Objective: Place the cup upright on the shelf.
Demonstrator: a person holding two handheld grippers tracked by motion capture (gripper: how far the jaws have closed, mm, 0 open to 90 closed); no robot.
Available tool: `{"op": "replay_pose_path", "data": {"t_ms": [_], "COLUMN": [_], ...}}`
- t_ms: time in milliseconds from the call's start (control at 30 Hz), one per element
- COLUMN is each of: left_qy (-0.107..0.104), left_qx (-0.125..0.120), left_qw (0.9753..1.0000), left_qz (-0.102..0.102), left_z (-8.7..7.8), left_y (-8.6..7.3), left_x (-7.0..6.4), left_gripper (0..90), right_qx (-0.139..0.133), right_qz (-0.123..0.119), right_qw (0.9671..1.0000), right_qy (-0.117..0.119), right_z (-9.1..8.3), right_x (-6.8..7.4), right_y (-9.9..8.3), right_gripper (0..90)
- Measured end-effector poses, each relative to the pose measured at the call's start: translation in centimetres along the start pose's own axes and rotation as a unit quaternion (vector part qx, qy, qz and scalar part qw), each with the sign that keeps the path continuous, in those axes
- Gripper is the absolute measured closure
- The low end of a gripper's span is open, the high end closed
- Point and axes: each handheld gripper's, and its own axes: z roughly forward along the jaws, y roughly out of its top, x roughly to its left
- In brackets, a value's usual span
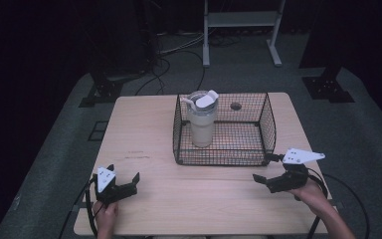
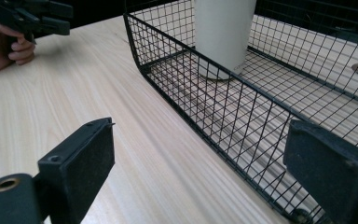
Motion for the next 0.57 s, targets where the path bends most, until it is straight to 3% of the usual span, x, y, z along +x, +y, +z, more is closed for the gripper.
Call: {"op": "replay_pose_path", "data": {"t_ms": [567], "left_qy": [0.002], "left_qx": [0.002], "left_qw": [1.0000], "left_qz": [0.000], "left_z": [0.0], "left_y": [0.0], "left_x": [0.0], "left_gripper": [0.0], "right_qx": [-0.005], "right_qz": [0.020], "right_qw": [0.9996], "right_qy": [-0.016], "right_z": [-1.5], "right_x": [0.2], "right_y": [-3.0], "right_gripper": [8.1]}}
